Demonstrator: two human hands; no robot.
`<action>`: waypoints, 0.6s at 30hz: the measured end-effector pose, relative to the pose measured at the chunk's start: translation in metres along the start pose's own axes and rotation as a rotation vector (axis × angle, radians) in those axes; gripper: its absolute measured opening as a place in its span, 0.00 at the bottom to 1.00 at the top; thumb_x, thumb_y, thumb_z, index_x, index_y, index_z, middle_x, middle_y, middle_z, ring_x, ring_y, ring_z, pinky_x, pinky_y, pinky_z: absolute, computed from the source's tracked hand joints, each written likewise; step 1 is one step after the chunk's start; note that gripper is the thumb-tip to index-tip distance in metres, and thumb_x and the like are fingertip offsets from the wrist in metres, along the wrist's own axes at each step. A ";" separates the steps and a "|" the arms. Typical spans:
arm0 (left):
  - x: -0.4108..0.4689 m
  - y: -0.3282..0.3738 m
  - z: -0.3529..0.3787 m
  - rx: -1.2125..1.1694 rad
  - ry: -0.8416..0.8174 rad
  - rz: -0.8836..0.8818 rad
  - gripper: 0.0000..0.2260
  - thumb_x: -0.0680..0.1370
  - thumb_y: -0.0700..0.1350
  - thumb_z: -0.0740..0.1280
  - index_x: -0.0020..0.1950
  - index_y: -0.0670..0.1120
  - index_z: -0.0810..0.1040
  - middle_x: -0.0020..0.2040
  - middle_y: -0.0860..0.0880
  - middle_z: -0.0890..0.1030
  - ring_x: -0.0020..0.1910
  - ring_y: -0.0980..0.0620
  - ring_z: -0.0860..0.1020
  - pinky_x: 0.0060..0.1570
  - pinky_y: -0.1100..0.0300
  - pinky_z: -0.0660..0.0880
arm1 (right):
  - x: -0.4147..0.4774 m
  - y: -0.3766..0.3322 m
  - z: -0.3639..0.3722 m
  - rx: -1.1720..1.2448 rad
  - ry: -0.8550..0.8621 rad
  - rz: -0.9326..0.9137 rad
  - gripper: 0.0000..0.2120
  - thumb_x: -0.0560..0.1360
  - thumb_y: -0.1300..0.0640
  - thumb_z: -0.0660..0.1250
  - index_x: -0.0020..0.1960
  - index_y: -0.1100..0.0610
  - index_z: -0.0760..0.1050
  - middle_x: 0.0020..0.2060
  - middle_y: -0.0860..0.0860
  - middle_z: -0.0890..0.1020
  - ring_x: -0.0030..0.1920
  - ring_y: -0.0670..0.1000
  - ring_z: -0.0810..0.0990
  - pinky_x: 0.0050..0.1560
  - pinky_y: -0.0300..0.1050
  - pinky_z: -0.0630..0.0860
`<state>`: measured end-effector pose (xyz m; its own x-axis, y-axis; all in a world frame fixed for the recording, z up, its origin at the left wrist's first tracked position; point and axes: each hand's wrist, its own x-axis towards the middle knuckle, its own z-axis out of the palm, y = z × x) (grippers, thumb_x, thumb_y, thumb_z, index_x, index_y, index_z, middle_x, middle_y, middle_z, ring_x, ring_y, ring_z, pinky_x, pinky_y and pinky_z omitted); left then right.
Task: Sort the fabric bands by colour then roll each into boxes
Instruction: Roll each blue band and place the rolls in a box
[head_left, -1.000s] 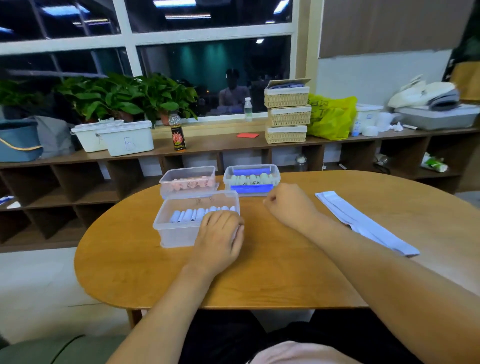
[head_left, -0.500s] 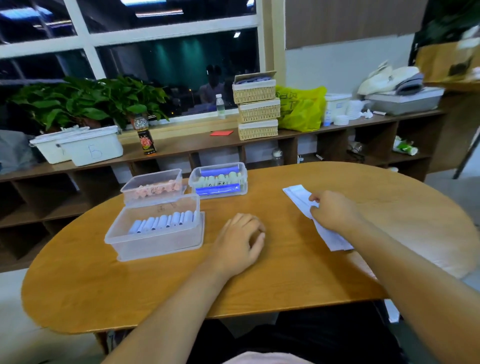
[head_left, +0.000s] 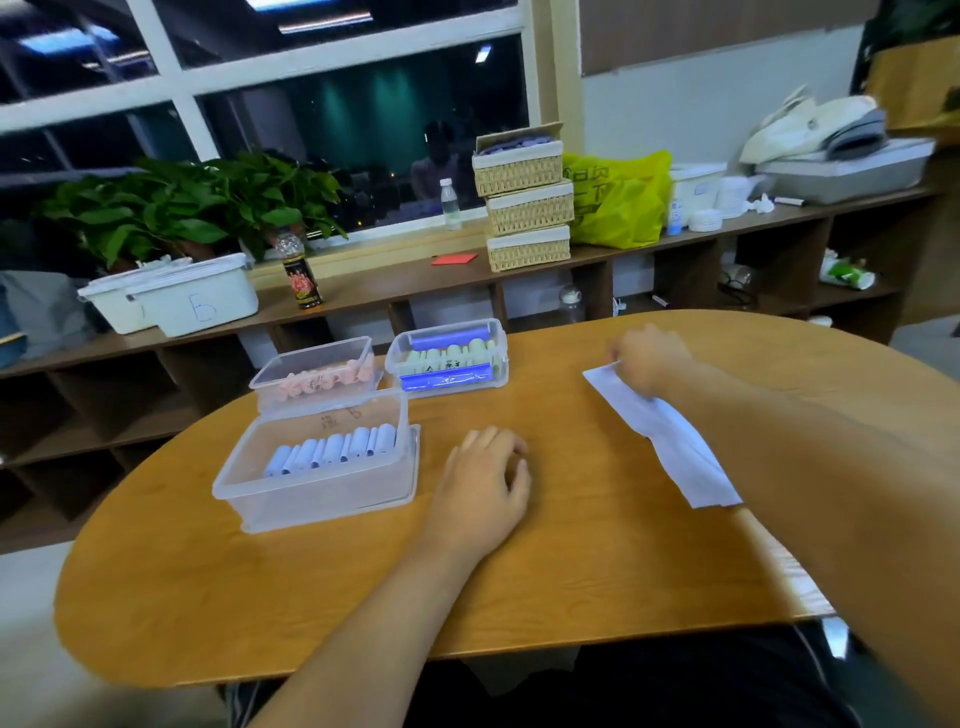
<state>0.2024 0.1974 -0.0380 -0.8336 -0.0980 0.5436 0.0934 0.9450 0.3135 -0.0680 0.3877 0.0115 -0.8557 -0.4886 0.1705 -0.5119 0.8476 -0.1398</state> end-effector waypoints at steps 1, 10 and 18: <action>-0.001 -0.001 -0.001 -0.008 0.012 -0.002 0.04 0.81 0.47 0.66 0.55 0.53 0.78 0.50 0.59 0.77 0.54 0.56 0.73 0.58 0.54 0.74 | -0.003 0.001 -0.004 0.005 0.009 -0.013 0.07 0.80 0.55 0.64 0.52 0.47 0.81 0.50 0.51 0.84 0.50 0.55 0.79 0.49 0.50 0.71; -0.005 0.002 -0.015 -0.156 -0.035 -0.104 0.07 0.84 0.55 0.64 0.61 0.58 0.76 0.55 0.62 0.76 0.57 0.63 0.74 0.57 0.61 0.74 | -0.060 -0.037 -0.106 0.714 0.088 -0.218 0.04 0.79 0.57 0.73 0.48 0.50 0.86 0.45 0.48 0.87 0.47 0.49 0.85 0.52 0.49 0.78; -0.012 0.009 -0.022 -0.646 -0.045 -0.095 0.22 0.83 0.60 0.65 0.75 0.55 0.72 0.65 0.59 0.81 0.65 0.53 0.79 0.63 0.61 0.76 | -0.071 -0.099 -0.158 1.113 -0.062 -0.325 0.05 0.82 0.61 0.70 0.51 0.55 0.85 0.43 0.53 0.83 0.42 0.54 0.78 0.41 0.51 0.75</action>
<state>0.2255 0.2006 -0.0248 -0.8749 -0.1454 0.4620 0.3150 0.5538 0.7707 0.0550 0.3713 0.1675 -0.6581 -0.6853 0.3120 -0.4659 0.0451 -0.8837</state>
